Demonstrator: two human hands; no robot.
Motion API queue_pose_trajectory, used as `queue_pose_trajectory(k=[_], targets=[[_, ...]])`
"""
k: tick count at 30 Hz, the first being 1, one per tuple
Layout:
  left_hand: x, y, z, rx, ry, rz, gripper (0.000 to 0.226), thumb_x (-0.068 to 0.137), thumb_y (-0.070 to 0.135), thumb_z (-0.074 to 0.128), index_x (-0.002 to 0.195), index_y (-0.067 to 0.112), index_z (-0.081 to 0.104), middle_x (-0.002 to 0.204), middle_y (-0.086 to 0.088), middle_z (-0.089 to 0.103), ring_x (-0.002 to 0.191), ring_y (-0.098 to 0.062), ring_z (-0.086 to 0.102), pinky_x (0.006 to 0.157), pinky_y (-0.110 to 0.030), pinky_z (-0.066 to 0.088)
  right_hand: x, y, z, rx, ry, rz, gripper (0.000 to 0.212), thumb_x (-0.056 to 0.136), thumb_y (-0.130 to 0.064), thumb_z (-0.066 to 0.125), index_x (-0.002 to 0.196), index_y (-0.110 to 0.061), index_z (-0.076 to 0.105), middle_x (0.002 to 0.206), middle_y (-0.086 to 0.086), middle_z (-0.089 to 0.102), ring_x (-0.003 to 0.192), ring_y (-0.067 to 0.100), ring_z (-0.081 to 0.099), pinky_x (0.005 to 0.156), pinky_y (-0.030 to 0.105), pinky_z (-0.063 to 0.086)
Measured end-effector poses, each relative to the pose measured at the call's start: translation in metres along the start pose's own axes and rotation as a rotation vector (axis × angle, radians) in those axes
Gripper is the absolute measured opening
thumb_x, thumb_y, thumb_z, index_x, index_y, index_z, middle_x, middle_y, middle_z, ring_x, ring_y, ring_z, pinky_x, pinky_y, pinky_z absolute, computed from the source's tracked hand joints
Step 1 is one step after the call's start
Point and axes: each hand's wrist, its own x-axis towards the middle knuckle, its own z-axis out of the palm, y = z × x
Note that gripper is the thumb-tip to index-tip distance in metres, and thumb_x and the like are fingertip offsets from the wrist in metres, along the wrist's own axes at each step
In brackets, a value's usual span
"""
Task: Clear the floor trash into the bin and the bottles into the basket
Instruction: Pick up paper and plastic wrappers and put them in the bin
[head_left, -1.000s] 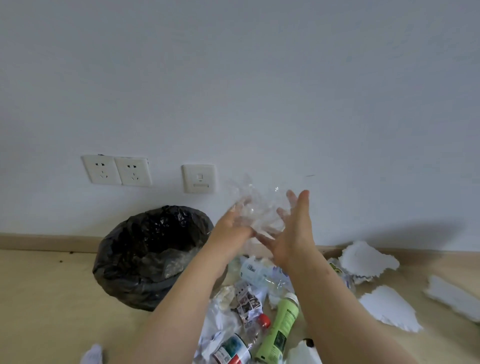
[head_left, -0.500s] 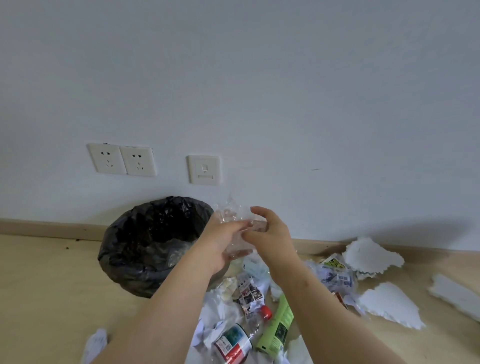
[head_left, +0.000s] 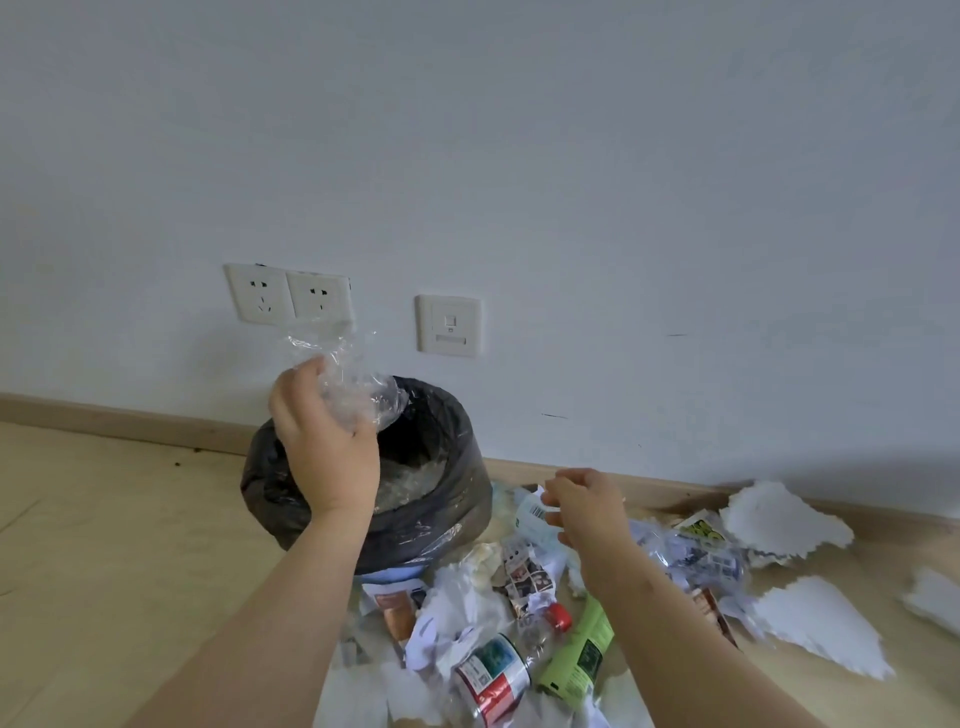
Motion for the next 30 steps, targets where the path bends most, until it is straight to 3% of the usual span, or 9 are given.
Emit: queue_pose_trajectory(k=[2,4,7,10,15,18,23,25,30], targets=[[-0.002,-0.022,0.003,0.289,-0.230,-0.030,0.068,0.083,0.021,0.067,0.141,0.021,0.032,0.152,-0.012,0.018,0.139,-0.036,0.022,0.103,-0.048,0.037,0.000,0.005,0.002,-0.001,-0.007,0.012,0.022,0.091,-0.011,0.048,0.113,-0.010,0.053,0.096,0.010,0.060,0.079,0.020,0.054,0.064,0.028,0.042],[-0.009,-0.043,0.007,0.654,-0.643,-0.170,0.081,0.086,0.050,0.058,0.148,0.030,0.011,0.158,-0.007,-0.007,0.144,-0.038,-0.004,0.113,-0.055,0.016,0.000,0.009,0.004,-0.024,-0.004,0.016,0.021,0.092,-0.011,0.048,0.113,-0.011,0.051,0.094,0.010,0.061,0.076,0.020,0.054,0.065,0.029,0.044],[-0.015,-0.061,0.016,0.723,-1.013,-0.294,0.076,0.088,0.066,0.036,0.149,0.035,0.004,0.158,-0.003,-0.014,0.144,-0.036,-0.011,0.116,-0.055,0.005,0.001,0.013,0.004,-0.048,-0.031,0.041,0.020,0.093,-0.012,0.048,0.112,-0.011,0.051,0.083,0.005,0.061,0.070,0.017,0.056,0.068,0.029,0.046],[-0.009,-0.063,0.025,0.580,-1.113,-0.303,0.063,0.093,0.060,0.028,0.149,0.033,0.013,0.159,-0.003,0.003,0.145,-0.033,0.004,0.116,-0.054,0.013,0.001,0.014,0.004,-0.058,-0.067,0.058,0.019,0.094,-0.013,0.048,0.113,-0.009,0.051,0.080,0.004,0.061,0.065,0.015,0.055,0.063,0.026,0.045],[-0.015,-0.067,0.030,0.647,-1.266,-0.316,0.060,0.096,0.058,0.019,0.148,0.028,0.023,0.156,-0.003,0.020,0.142,-0.027,0.023,0.115,-0.046,0.020,-0.004,0.015,0.002,-0.096,-0.115,0.059,0.013,0.095,-0.013,0.047,0.107,-0.009,0.052,0.080,0.005,0.060,0.063,0.014,0.053,0.059,0.024,0.043],[-0.020,-0.065,0.041,0.681,-1.338,-0.272,0.052,0.101,0.043,0.018,0.148,0.021,0.027,0.155,-0.008,0.025,0.140,-0.027,0.027,0.115,-0.036,0.021,-0.005,0.022,-0.001,-0.137,-0.134,0.051,0.009,0.095,-0.014,0.047,0.101,-0.011,0.053,0.079,0.005,0.061,0.060,0.014,0.053,0.057,0.023,0.042],[-0.016,-0.069,0.051,0.711,-1.355,-0.351,0.042,0.103,0.022,0.027,0.138,0.007,0.043,0.146,-0.015,0.038,0.130,-0.028,0.041,0.107,-0.031,0.030,0.001,0.045,-0.006,-0.225,-0.161,0.100,0.009,0.095,-0.013,0.047,0.092,-0.013,0.056,0.078,0.005,0.061,0.063,0.015,0.055,0.065,0.028,0.047],[-0.010,-0.072,0.054,0.796,-1.314,-0.285,0.038,0.100,0.015,0.032,0.132,0.008,0.051,0.139,-0.015,0.046,0.122,-0.030,0.048,0.102,-0.033,0.036,0.003,0.051,-0.007,-0.262,-0.176,0.123,0.013,0.095,-0.014,0.047,0.085,-0.014,0.055,0.078,0.006,0.061,0.063,0.016,0.055,0.066,0.030,0.047],[-0.007,-0.056,0.053,0.772,-0.690,0.010,0.031,0.091,0.028,0.050,0.121,0.020,0.050,0.130,-0.015,0.042,0.117,-0.034,0.041,0.095,-0.043,0.039,0.005,0.051,-0.011,-0.274,-0.193,0.153,0.011,0.096,-0.018,0.047,0.094,-0.011,0.056,0.081,0.006,0.062,0.064,0.017,0.056,0.060,0.026,0.047]])
